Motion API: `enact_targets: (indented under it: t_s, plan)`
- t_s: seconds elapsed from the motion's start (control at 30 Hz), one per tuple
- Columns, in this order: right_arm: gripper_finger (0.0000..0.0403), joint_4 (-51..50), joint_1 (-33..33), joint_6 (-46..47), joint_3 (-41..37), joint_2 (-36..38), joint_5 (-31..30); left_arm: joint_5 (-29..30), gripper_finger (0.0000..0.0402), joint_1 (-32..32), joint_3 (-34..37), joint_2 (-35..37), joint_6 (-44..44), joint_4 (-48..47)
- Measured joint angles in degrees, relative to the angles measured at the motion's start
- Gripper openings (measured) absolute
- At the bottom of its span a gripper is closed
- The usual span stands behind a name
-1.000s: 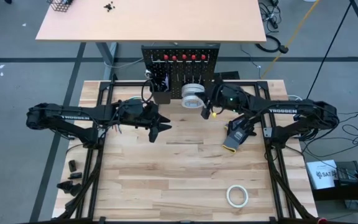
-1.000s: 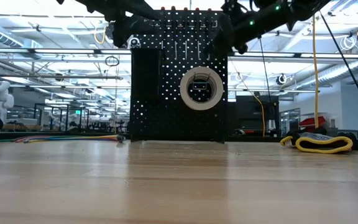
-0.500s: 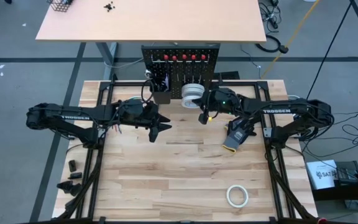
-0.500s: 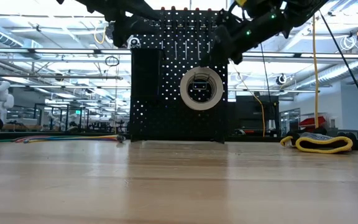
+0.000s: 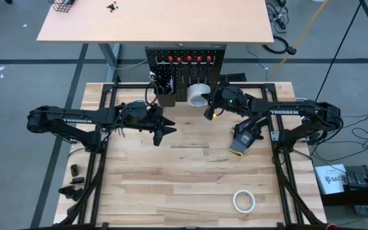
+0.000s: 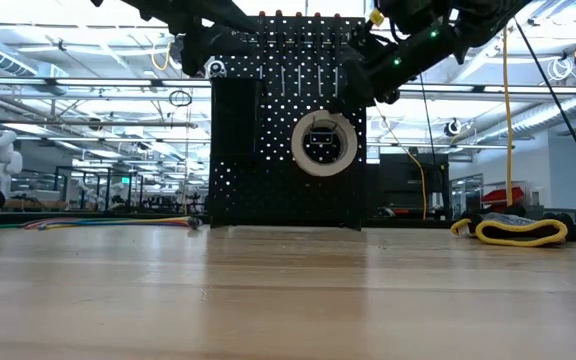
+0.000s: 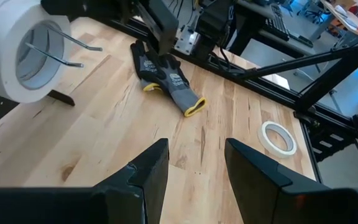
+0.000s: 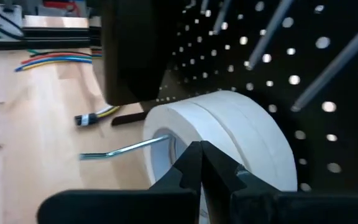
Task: Hang tools onto peg board
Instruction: Hang the white tape on the peg board
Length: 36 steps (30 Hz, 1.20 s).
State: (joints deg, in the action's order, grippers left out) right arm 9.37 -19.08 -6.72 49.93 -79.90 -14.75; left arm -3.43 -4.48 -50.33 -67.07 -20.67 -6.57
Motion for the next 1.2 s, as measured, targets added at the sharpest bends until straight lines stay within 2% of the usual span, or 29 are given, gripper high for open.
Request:
enact_targets:
  t_s: [0.1, 0.23, 0.47, 0.53, 0.67, 0.73, 0.8, 0.87, 1.0, 1.2]
  plan:
    - [0.0000, 0.7, -0.5, 0.0, 0.0, 0.0, 0.7, 0.3, 0.0160, 0.0, 0.0, 0.0, 0.0, 0.0]
    - [0.0000, 0.7, 0.5, 0.0, 0.0, 1.3, 5.6, 0.3, 0.0160, 0.0, 0.0, 0.0, -1.1, 0.0]
    - [0.0000, -1.3, 5.2, 2.0, 0.0, 8.7, 6.7, 0.4, 0.0160, 0.0, 0.0, 0.0, 0.3, 0.0]
    - [0.0000, -3.9, 6.8, 5.5, 0.0, 11.4, 11.4, 0.5, 0.0160, 0.0, 0.0, 0.0, 0.5, 0.0]
    - [0.0000, -11.5, 10.6, 14.3, 0.0, 15.0, 28.1, 0.5, 0.0160, 0.0, 0.0, -0.3, 3.0, 0.1]
    - [0.0000, -15.1, 13.5, 20.2, 0.0, 15.5, 34.6, 0.5, 0.0160, 0.0, 0.0, -1.0, 4.1, 0.2]
    - [0.0000, -18.5, 17.8, 26.5, 0.0, 15.4, 37.2, -0.9, 0.0160, 0.0, 0.0, -2.1, 5.9, 0.2]
    - [0.0000, -22.4, 22.5, 34.5, 0.0, 15.1, 37.0, -3.9, 0.0160, 0.0, 0.0, -3.4, 7.4, 0.5]
    - [0.0000, -30.3, 32.5, 55.1, 0.0, 14.2, 32.7, -8.9, 0.0160, 0.0, 0.0, -6.3, 8.1, 2.7]
    - [0.0000, -42.0, 45.7, 88.5, 0.0, 13.4, 31.1, -10.3, 0.0160, 0.0, 0.0, -10.2, 10.9, 3.7]
